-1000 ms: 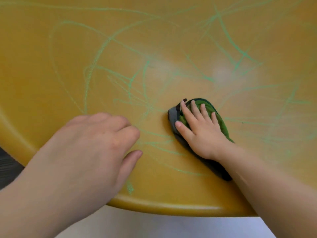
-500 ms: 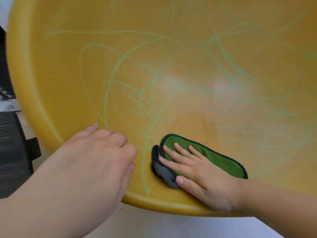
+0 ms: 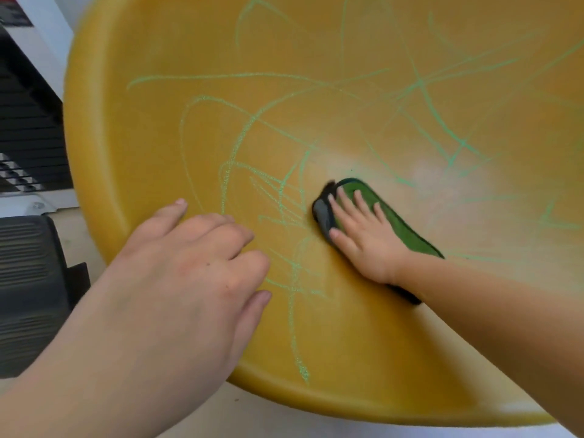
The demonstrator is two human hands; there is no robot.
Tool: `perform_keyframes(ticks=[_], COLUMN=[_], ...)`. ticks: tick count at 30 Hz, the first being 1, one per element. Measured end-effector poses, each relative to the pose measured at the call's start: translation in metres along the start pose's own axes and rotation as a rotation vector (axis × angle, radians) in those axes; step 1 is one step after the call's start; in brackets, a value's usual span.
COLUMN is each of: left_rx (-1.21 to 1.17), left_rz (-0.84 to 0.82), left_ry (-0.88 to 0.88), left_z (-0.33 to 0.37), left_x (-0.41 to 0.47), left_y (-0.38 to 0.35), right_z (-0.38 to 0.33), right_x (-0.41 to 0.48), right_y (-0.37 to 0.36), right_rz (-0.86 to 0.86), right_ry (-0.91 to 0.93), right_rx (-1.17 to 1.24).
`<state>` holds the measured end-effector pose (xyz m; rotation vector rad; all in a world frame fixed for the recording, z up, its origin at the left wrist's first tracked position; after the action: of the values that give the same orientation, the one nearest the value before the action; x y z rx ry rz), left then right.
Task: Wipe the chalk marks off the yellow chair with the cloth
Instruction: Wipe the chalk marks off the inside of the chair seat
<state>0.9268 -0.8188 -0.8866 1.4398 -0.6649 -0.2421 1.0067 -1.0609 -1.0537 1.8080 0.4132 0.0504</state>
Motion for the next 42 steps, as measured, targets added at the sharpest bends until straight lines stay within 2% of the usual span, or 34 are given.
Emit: perform_keyframes(ticks=[4,8,10,13,16,18,20,23,25,28,31,33,35,38,40,42], left_rx=[-0.027,-0.007,0.01,0.029,0.078,0.089,0.095,0.078,0.073,0.079,0.07,0.069,0.068,0.072,0.077,0.077], left_rz=[0.127,0.11,0.107,0.103,0.053,0.053,0.051,0.049,0.043,0.037,0.03,0.027,0.029,0.035,0.042,0.05], left_ry=[-0.009,0.031,0.061,0.05,0.048,0.049,0.057,0.06,0.068,0.066,0.065,0.073,0.081,0.078,0.084,0.085], left_z=[0.002,-0.003,-0.003,-0.002,-0.004,-0.004,-0.002,-0.002,-0.001,0.001,0.0,0.0,0.0,-0.001,-0.001,-0.001], left_x=[0.007,0.011,0.013,0.01,0.003,0.004,0.005,0.003,0.002,0.003,0.004,0.003,0.001,-0.001,-0.002,-0.001], left_y=[0.0,-0.007,-0.008,-0.005,-0.003,-0.003,-0.003,-0.003,-0.001,-0.001,-0.001,-0.001,-0.001,-0.002,-0.001,0.0], right_z=[-0.075,-0.085,-0.063,-0.005,0.032,0.031,0.011,-0.047,-0.087,-0.1,-0.072,-0.036,0.003,0.031,0.016,-0.021], right_x=[-0.074,-0.106,-0.086,-0.024,0.028,0.04,0.033,-0.016,-0.066,-0.113,-0.093,-0.051,-0.003,0.045,0.053,0.042], right_y=[-0.009,-0.007,-0.007,-0.001,0.013,0.015,0.012,-0.002,-0.007,-0.005,-0.005,-0.005,0.005,0.016,0.015,0.007], right_rz=[-0.1,-0.221,-0.16,0.008,0.13,0.129,0.062,-0.05,-0.107,-0.245,-0.183,-0.049,0.107,0.175,0.165,0.119], right_ry=[0.348,0.44,0.374,0.088,-0.155,-0.192,-0.127,0.15,0.345,0.44,0.359,0.177,-0.054,-0.289,-0.279,-0.118], right_rx=[0.132,0.297,0.175,0.0,0.019,0.032,0.034,0.053,0.168,0.364,0.207,0.063,0.027,0.064,0.069,0.111])
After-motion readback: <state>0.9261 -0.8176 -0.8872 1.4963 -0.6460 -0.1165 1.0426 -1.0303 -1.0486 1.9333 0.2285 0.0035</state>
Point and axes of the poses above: each hand's wrist, its own x-axis towards the middle knuckle, its own y-axis out of the back of the hand, z = x × y, the point moved 5 cm from there along x, towards the middle knuckle, and after that the axes turned 8 degrees about y, right-handed, at the moved point
